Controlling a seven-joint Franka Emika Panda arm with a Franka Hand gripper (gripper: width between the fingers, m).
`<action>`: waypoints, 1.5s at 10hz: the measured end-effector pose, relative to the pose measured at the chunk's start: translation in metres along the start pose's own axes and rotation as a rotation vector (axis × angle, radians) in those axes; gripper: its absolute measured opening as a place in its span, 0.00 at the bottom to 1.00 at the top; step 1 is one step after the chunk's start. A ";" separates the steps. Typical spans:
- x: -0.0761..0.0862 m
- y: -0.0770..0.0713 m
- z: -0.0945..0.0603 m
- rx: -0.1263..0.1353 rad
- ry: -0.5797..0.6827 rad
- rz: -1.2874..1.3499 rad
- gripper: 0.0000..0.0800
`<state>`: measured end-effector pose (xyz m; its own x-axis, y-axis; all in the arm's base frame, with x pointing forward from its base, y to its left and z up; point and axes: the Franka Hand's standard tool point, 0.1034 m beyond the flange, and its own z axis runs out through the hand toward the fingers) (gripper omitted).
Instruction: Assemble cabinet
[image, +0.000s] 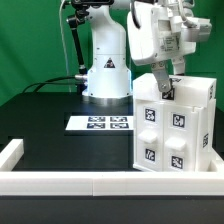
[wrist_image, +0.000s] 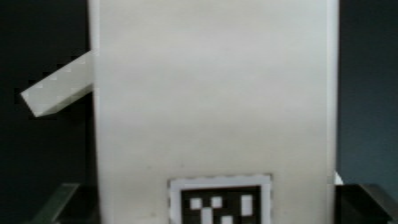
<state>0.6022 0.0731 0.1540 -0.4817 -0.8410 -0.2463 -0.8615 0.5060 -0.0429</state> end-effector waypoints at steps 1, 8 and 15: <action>-0.001 0.001 0.001 -0.003 -0.002 -0.016 0.70; -0.024 0.006 -0.021 0.010 -0.055 -0.047 1.00; -0.024 0.007 -0.020 0.010 -0.054 -0.066 1.00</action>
Offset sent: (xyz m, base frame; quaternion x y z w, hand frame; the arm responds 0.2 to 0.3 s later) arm -0.0074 0.0112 0.0200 -0.0162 -0.0298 0.0076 0.9994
